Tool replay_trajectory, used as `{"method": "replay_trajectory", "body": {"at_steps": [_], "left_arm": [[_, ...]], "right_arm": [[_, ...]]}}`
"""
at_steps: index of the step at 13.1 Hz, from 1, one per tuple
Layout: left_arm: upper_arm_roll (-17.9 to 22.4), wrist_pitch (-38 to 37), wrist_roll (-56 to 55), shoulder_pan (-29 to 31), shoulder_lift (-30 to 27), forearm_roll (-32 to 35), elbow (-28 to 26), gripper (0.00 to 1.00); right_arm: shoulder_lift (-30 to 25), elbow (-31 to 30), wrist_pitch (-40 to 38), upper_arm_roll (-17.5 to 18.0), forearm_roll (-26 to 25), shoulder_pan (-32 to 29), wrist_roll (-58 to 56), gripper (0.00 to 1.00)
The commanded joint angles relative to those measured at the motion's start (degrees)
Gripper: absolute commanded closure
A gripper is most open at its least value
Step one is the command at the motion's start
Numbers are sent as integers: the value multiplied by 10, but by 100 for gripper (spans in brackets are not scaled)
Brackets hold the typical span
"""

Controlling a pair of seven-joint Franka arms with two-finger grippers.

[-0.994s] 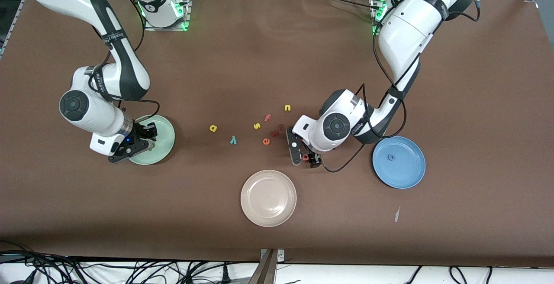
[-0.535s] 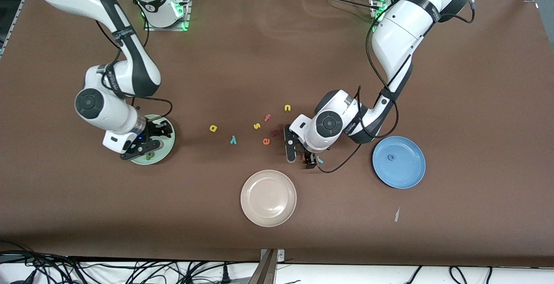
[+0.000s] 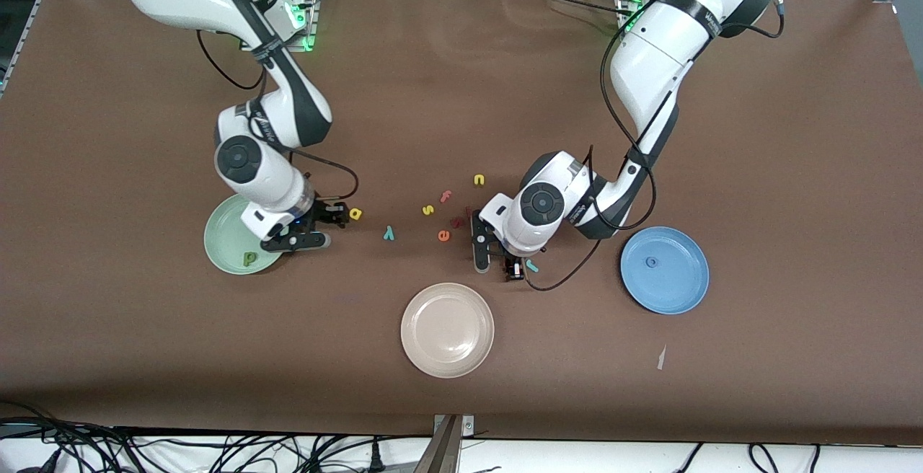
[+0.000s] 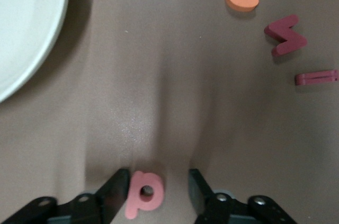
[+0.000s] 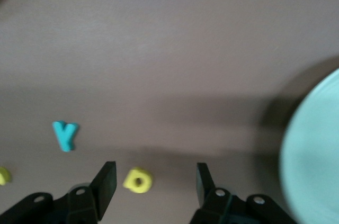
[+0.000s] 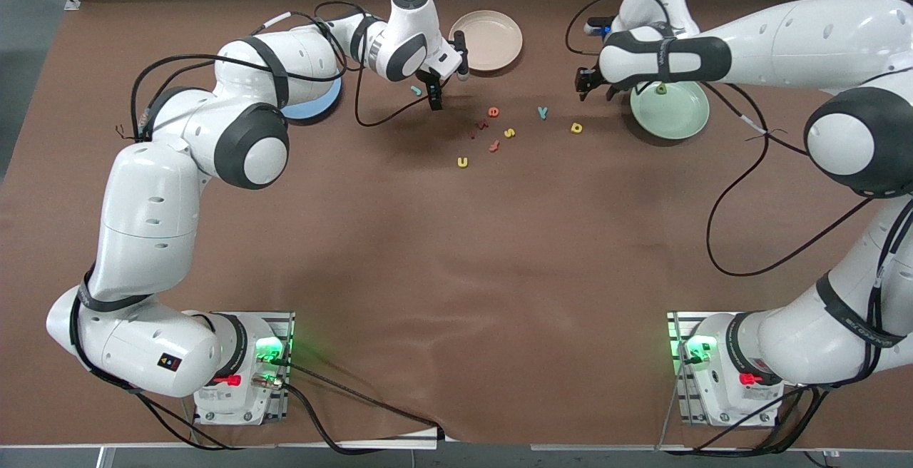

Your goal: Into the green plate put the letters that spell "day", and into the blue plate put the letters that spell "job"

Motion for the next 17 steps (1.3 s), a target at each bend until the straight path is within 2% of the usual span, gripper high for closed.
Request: {"method": "replay_trajectory", "body": {"at_steps": [1,5,8,12,15,17], "left_arm": [[9,-3,19,-6,9,9,15,100],[8,-45,19,15,-26,9,15,100],[6,-139,17,41,-75,1,15,100],[4,-247,17,126,-109,-19,12,100],[5,-284,20,179,-112,-13,2,100],[5,-280,20,197,-104,-12,-6,100]], "right_arm": [[2,-6,11,-5,-3,22,101,31],[15,-19,40,-19,-5,41,151,31],[10,-61,83,-31,-5,54,152,31],[3,-82,97,-31,-5,60,167,31],[6,-86,106,-31,-5,63,167,34],[7,-86,107,-31,-8,64,167,36]]}}
